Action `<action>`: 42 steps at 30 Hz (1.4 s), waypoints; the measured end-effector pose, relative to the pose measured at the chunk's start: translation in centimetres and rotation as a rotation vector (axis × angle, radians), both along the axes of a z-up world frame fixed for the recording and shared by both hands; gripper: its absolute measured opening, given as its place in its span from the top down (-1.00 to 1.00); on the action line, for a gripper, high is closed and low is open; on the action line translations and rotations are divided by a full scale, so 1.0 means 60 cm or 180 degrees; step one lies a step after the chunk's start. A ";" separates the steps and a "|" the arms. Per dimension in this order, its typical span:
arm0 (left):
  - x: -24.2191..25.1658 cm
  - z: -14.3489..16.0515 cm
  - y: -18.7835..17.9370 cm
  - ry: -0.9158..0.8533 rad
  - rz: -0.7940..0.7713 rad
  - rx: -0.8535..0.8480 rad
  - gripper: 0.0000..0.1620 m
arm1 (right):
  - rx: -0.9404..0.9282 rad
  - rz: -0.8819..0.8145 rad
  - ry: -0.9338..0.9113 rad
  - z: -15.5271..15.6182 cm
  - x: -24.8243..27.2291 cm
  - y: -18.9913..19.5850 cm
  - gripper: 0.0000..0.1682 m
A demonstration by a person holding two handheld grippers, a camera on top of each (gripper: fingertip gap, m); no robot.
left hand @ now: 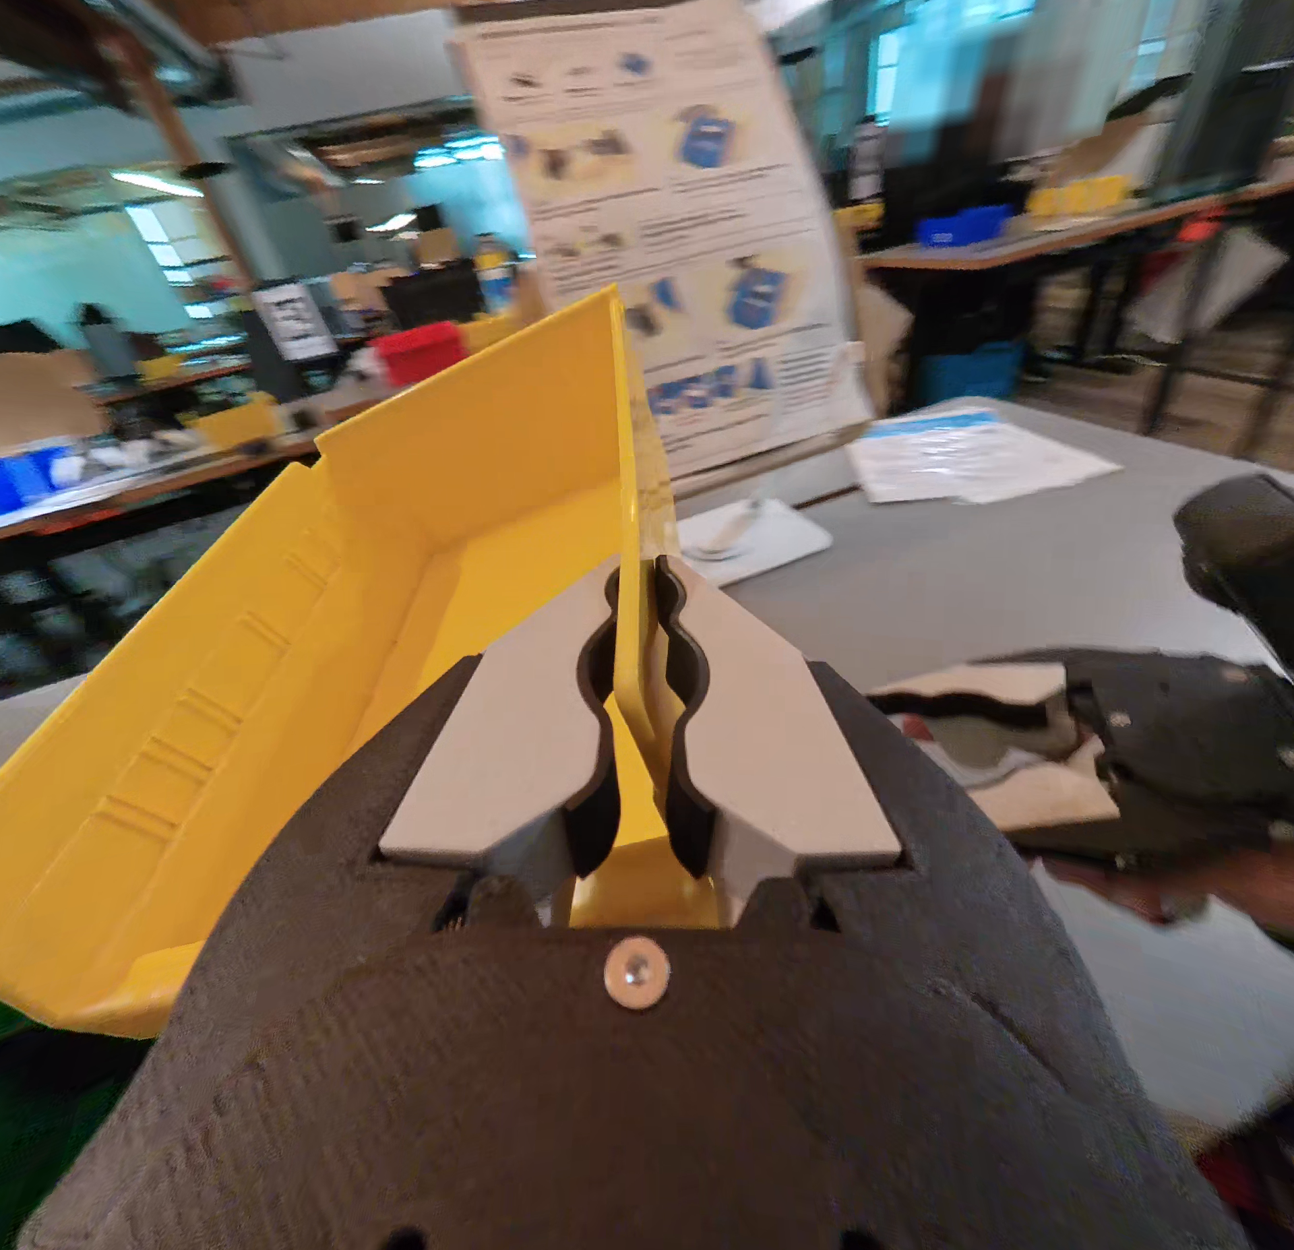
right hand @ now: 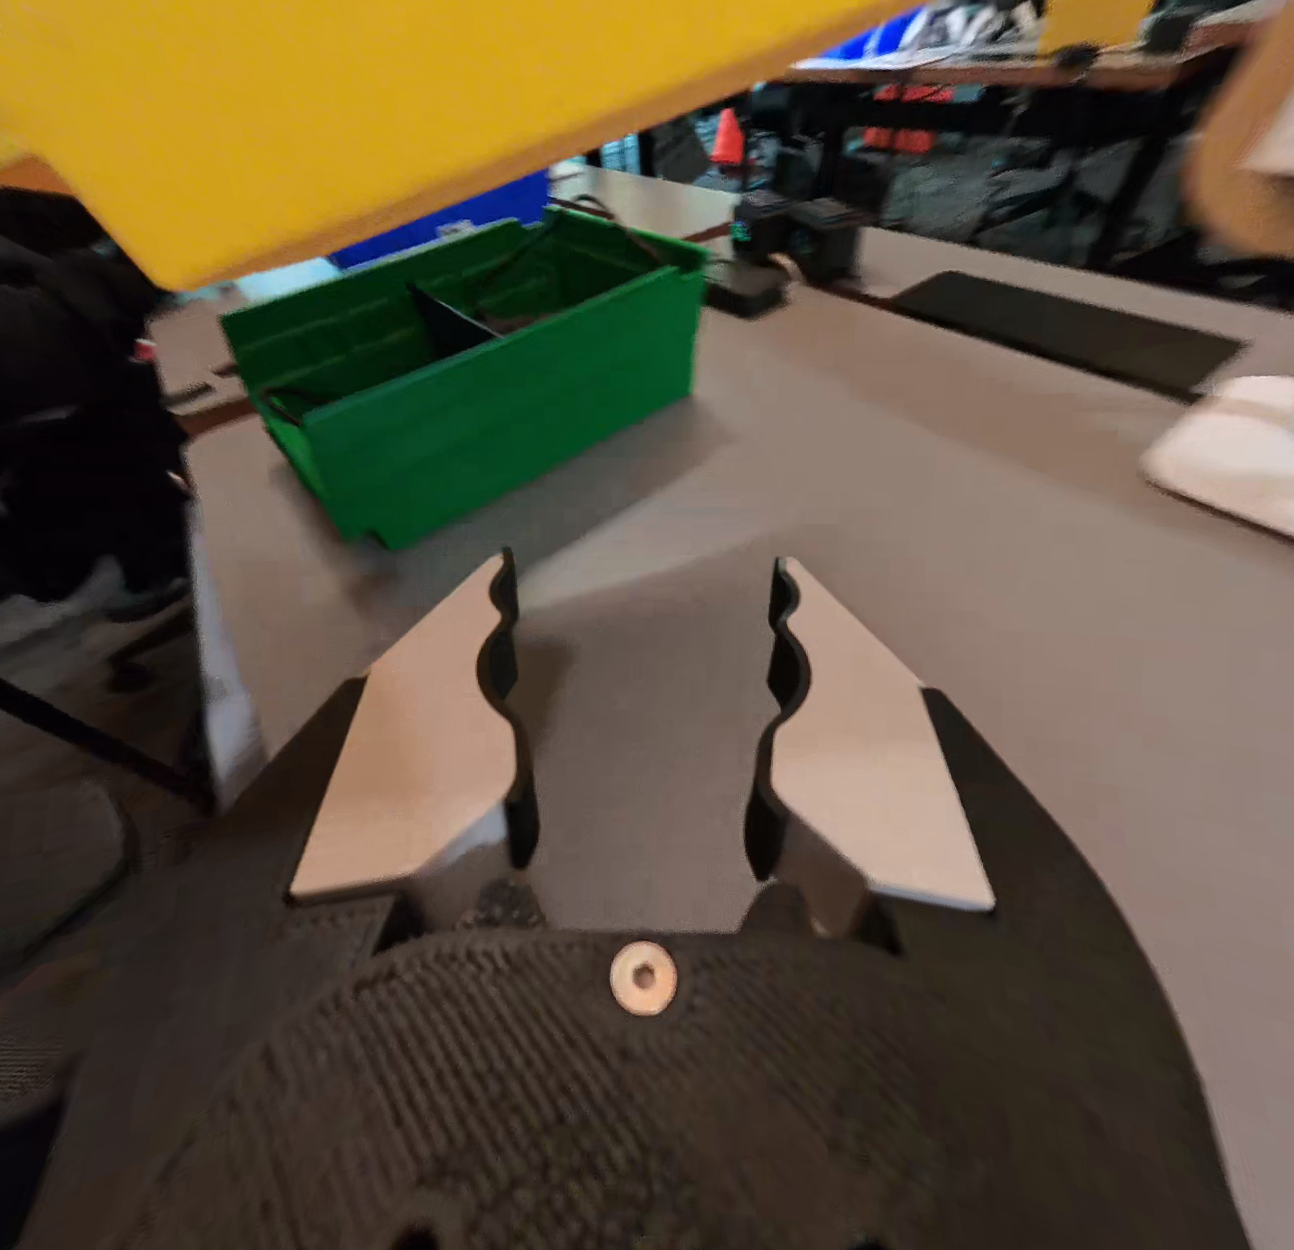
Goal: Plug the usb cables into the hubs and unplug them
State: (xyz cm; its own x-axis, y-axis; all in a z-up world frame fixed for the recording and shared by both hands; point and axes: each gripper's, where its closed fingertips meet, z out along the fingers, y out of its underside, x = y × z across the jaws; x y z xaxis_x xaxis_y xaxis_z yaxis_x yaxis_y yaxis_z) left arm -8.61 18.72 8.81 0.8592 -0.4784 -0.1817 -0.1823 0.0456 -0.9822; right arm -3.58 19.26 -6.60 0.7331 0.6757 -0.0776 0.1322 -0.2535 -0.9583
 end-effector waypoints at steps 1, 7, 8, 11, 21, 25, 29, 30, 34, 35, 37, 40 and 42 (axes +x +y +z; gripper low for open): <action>0.041 -0.007 -0.011 -0.0021 -0.0240 -0.0053 1.00 | 0.0105 -0.0043 -0.0139 -0.002 0.053 -0.009 0.14; 0.251 -0.085 -0.076 -0.0244 -0.1365 -0.0564 1.00 | 0.0227 -0.0442 -0.0444 -0.076 0.386 -0.099 0.47; 0.275 -0.102 -0.080 -0.0244 -0.1416 -0.0613 0.99 | 0.0179 -0.0457 -0.0221 -0.070 0.418 -0.113 0.55; 0.334 -0.149 -0.088 -0.0246 -0.1465 -0.0649 1.00 | 0.0159 -0.0530 0.0680 -0.013 0.473 -0.121 0.81; 0.407 -0.260 -0.059 0.0206 -0.1428 -0.0388 0.99 | -0.0053 -0.0875 0.0556 -0.041 0.459 -0.170 0.63; 0.442 -0.283 -0.058 0.0073 -0.1596 -0.0536 0.98 | -0.0147 -0.1055 0.0450 -0.056 0.446 -0.187 0.57; 0.483 -0.303 -0.068 0.0005 -0.1763 -0.0663 0.91 | -0.0319 -0.1210 0.0661 -0.065 0.447 -0.197 0.50; 0.494 -0.302 -0.075 -0.0037 -0.1884 -0.0670 0.81 | -0.0344 -0.1246 0.0702 -0.067 0.449 -0.199 0.50; 0.504 -0.264 -0.081 -0.0273 -0.2113 -0.0540 0.43 | -0.0432 -0.1383 0.0751 -0.077 0.466 -0.207 0.47; 0.499 -0.249 -0.079 -0.0348 -0.2168 -0.0513 0.31 | -0.0445 -0.1421 0.0765 -0.078 0.472 -0.210 0.46; 0.475 -0.212 -0.055 -0.0590 -0.2123 -0.0498 0.19 | -0.0451 -0.1499 0.0777 -0.079 0.486 -0.213 0.45; 0.392 -0.162 0.031 -0.1064 -0.1692 -0.0500 0.17 | -0.0444 -0.1603 0.0672 -0.085 0.502 -0.213 0.44; 0.314 -0.165 0.110 -0.1208 -0.1147 -0.0586 0.19 | -0.0459 -0.1639 0.0528 -0.092 0.502 -0.209 0.41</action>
